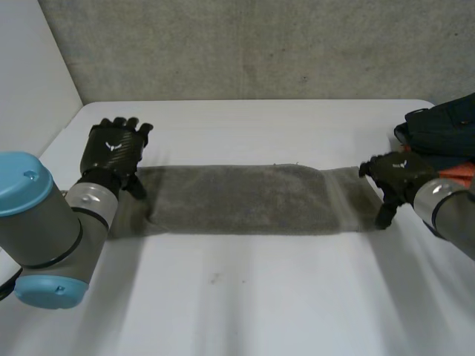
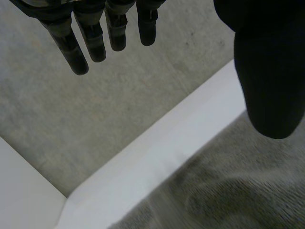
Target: Fold the laundry.
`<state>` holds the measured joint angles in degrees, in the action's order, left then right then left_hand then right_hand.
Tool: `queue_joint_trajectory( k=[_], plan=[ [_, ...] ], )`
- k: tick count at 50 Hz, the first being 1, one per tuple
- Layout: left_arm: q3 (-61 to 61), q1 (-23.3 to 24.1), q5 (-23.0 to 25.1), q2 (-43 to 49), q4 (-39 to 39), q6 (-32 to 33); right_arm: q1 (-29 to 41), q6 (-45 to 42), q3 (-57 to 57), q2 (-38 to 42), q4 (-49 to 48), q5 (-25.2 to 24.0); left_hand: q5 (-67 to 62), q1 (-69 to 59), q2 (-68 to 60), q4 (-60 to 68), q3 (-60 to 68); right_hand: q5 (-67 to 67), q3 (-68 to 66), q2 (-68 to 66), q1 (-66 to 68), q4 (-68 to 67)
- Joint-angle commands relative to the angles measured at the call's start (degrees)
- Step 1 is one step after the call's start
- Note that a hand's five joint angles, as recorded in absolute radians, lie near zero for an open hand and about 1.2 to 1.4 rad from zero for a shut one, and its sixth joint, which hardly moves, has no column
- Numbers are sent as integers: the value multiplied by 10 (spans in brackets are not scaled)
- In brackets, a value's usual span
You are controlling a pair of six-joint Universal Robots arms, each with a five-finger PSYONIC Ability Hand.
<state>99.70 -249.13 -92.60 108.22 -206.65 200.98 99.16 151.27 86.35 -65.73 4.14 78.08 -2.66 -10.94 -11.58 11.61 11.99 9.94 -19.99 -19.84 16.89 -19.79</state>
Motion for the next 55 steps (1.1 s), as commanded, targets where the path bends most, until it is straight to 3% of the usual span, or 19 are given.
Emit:
queue_joint_trajectory(
  k=[1, 7, 9, 12, 20, 25, 31, 35, 41, 46, 55],
  plan=[
    [-9, 0, -2, 38, -3, 5, -24, -5, 16, 69, -86, -24, 27, 9, 16, -16, -20, 93, -93, -94, 124, -95],
    [-13, 7, -2, 45, -1, 5, -27, -9, -10, 117, -87, -34, 27, 9, 16, -16, -20, 145, -145, -146, 176, -147],
    [-12, 7, -2, 44, 0, 5, -27, -9, -19, 133, -88, -35, 27, 9, 16, -16, -20, 281, -280, -282, 311, -283],
    [-9, 6, -2, 44, 1, 5, -27, -8, -30, 140, -92, -25, 27, 9, 16, -16, -20, 600, -599, -601, 630, -601],
    [-3, 2, -2, 39, 1, 5, -53, -10, 1, 90, -91, -5, 27, 9, 16, -16, -20, 601, -600, -602, 631, -602],
    [1, 0, -2, 30, 1, 5, -114, -40, 56, 28, -97, -9, 27, 9, 16, -16, -20, 601, -600, -602, 631, -602],
    [5, -7, -4, 20, 4, 4, -234, -183, 88, 2, -103, -1, 27, 9, 16, -16, -20, 601, -600, -602, 631, -602],
    [6, -7, -5, 14, 5, 4, -252, -236, 80, -12, -104, 4, 27, 9, 16, -16, -20, 601, -600, -602, 631, -602],
    [6, -7, -5, 1, 6, 2, -164, -194, 53, -63, -106, -1, 27, 9, 16, -16, -20, 601, -600, -602, 631, -602],
    [10, -11, -5, -12, 7, 2, -22, -160, 0, -66, -110, -8, 27, 9, 16, -16, -20, 601, -600, -602, 631, -602],
    [14, -21, -5, -16, 7, 2, 238, -164, -129, 38, -149, -35, 27, 9, 16, -16, -20, 601, -600, -602, 631, -602]
  ],
)
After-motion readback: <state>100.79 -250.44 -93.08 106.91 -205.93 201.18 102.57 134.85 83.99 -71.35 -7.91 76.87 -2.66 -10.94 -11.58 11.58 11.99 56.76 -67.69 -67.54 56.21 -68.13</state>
